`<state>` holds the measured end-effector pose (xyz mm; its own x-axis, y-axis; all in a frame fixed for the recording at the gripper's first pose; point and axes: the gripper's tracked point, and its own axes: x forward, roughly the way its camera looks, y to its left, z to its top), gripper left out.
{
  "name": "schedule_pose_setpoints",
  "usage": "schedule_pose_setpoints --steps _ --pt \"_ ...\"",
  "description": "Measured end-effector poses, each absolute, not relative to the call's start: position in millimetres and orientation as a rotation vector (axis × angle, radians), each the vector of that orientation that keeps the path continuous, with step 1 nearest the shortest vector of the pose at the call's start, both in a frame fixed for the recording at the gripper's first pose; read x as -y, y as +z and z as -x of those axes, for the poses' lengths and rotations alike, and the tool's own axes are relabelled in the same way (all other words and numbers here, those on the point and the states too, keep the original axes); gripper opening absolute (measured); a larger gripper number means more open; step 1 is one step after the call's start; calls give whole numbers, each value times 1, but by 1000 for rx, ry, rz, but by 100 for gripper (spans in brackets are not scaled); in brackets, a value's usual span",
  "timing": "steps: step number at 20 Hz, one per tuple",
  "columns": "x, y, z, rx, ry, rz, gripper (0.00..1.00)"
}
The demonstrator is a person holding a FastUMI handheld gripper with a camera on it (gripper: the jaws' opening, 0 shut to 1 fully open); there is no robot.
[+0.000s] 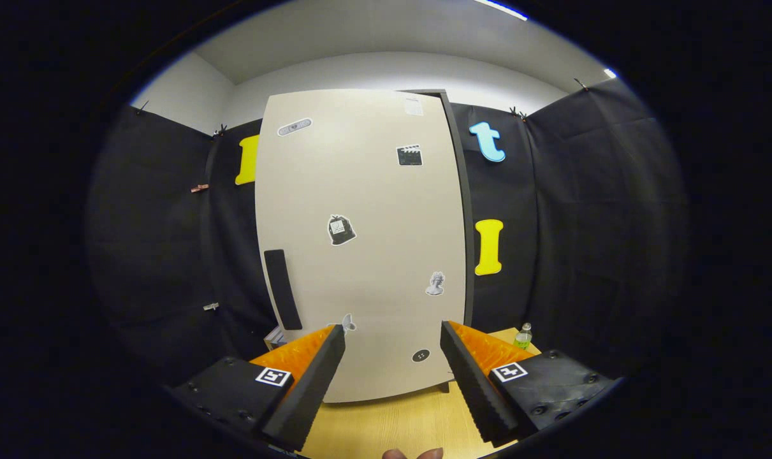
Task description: Open the shoe cabinet door, grab the shoes and put them into the shoe cabinet, then close the shoe cabinet door.
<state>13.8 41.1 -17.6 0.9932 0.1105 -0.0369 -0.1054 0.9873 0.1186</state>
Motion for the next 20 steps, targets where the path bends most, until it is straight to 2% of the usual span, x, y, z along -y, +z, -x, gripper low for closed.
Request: schedule_pose_setpoints --steps 20 --pt "-28 -14 -14 -41 111 -133 98"
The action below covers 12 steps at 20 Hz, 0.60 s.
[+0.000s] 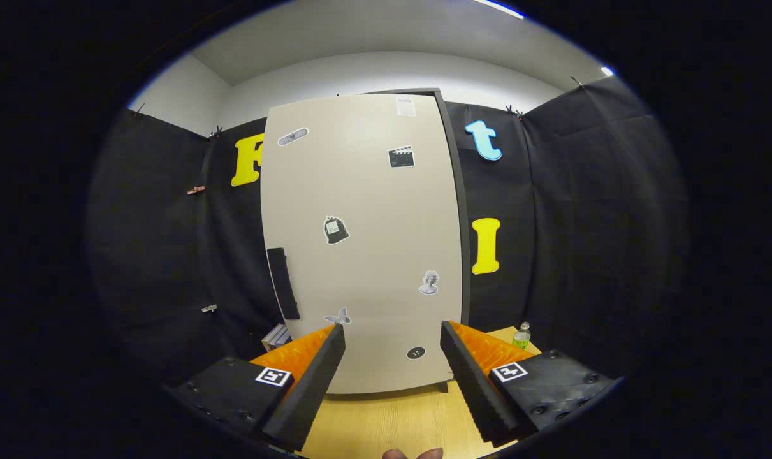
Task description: Open the shoe cabinet door, grab the shoes and put them into the shoe cabinet, then close the shoe cabinet door.
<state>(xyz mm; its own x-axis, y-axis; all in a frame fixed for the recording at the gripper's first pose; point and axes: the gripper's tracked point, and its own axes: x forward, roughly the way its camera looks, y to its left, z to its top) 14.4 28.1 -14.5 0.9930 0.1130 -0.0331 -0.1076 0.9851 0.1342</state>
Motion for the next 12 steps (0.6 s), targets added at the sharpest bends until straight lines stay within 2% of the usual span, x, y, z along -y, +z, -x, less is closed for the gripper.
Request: schedule_pose_setpoints --steps 12 --pt "-26 -16 -16 -43 105 -133 98"
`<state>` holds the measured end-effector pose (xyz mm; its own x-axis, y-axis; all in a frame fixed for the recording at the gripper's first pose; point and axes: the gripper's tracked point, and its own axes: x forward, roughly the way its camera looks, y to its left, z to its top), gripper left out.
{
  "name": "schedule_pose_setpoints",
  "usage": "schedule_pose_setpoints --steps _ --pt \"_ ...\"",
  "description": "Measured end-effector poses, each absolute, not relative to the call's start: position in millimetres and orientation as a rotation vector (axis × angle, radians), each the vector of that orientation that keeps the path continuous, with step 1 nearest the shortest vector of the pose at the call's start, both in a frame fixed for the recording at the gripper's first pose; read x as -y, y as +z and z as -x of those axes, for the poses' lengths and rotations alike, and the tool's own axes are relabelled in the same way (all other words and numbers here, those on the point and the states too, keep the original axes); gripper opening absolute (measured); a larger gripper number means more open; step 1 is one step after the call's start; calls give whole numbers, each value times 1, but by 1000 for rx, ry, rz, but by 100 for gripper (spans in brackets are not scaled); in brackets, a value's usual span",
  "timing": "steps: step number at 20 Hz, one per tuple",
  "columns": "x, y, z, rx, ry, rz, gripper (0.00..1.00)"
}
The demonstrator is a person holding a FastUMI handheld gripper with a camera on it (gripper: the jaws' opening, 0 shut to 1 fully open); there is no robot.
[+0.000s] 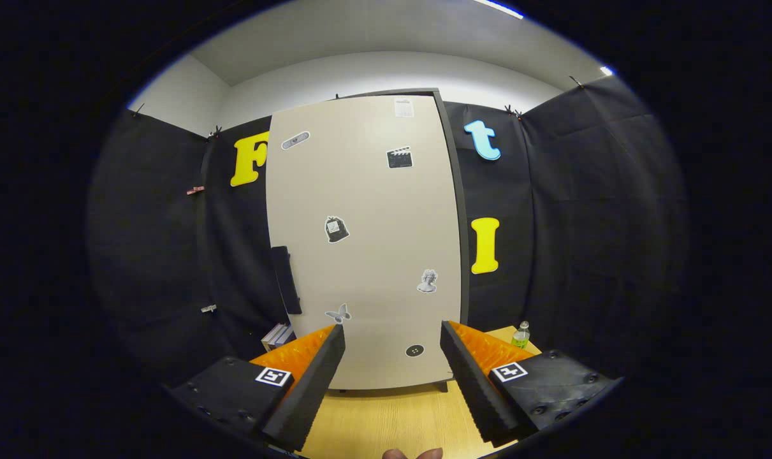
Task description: Open the shoe cabinet door, grab the shoes and put them into the shoe cabinet, then close the shoe cabinet door.
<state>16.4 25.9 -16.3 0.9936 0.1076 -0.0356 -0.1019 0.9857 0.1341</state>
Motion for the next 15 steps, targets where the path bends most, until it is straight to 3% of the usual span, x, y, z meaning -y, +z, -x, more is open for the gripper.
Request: schedule_pose_setpoints --steps 15 --pt "-26 -16 -19 -47 112 -131 98"
